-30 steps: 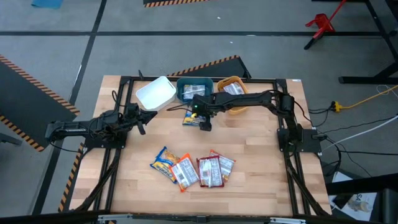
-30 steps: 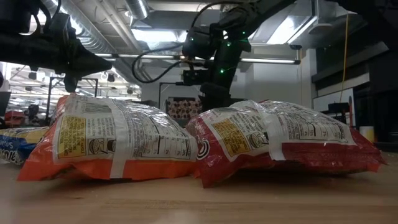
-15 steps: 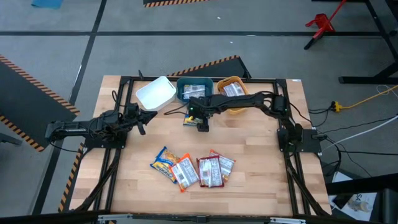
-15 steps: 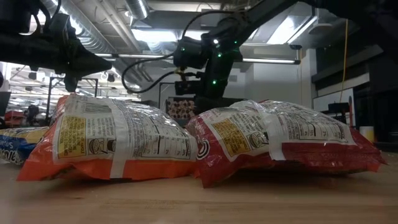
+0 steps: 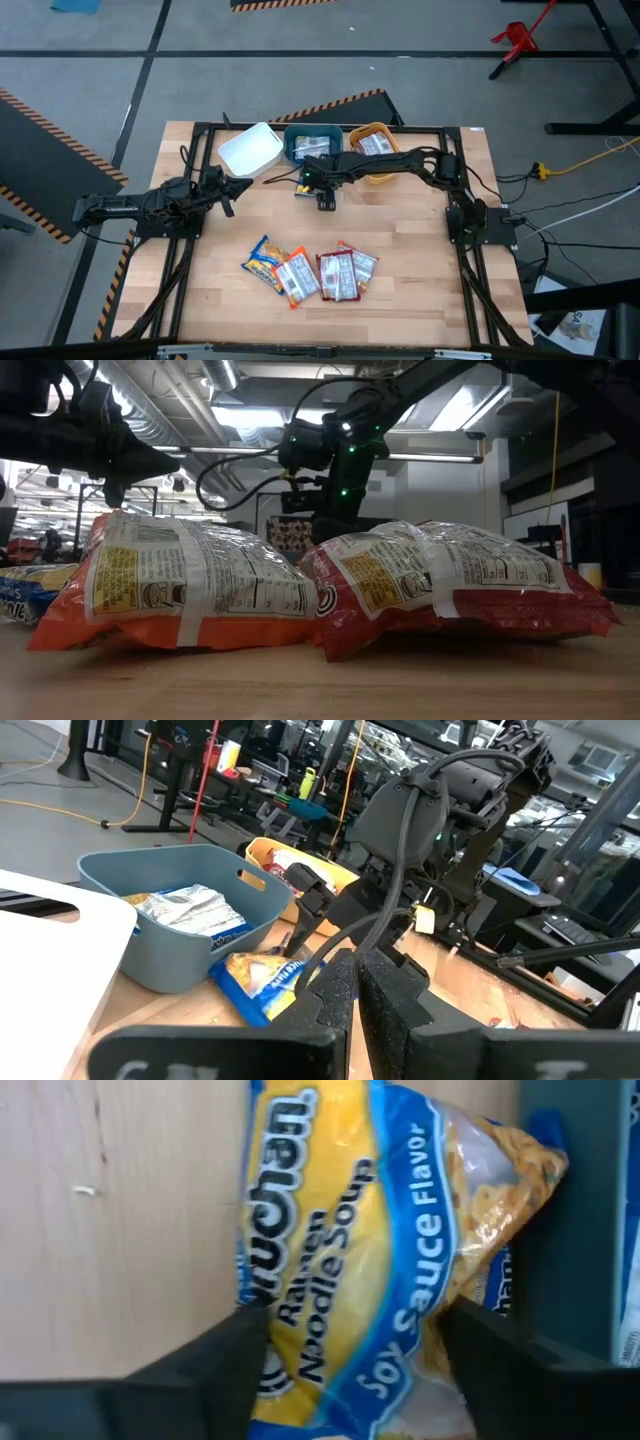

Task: Sort Maruchan noodles
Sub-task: Put the top blue noodle pack into the blue bin

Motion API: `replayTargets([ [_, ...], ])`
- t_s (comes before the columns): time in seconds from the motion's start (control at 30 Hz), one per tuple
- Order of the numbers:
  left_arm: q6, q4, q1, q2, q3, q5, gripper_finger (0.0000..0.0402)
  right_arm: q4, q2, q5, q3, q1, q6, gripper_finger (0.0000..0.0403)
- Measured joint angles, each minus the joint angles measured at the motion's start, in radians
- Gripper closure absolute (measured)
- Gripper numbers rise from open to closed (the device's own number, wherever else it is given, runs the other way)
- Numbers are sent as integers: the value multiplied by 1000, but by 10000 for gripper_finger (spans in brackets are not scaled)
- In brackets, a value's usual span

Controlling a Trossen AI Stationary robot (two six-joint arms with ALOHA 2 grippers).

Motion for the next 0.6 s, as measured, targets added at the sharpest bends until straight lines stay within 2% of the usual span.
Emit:
replayTargets([
  [0.13,0,0,0,0,0,0,390,3,-1,-8,2,0,2,226],
  [0.27,0,0,0,0,0,0,390,3,-2,-14,3,0,4,287],
  [0.6,0,0,0,0,0,0,390,-6,-12,-50,5,0,26,390],
])
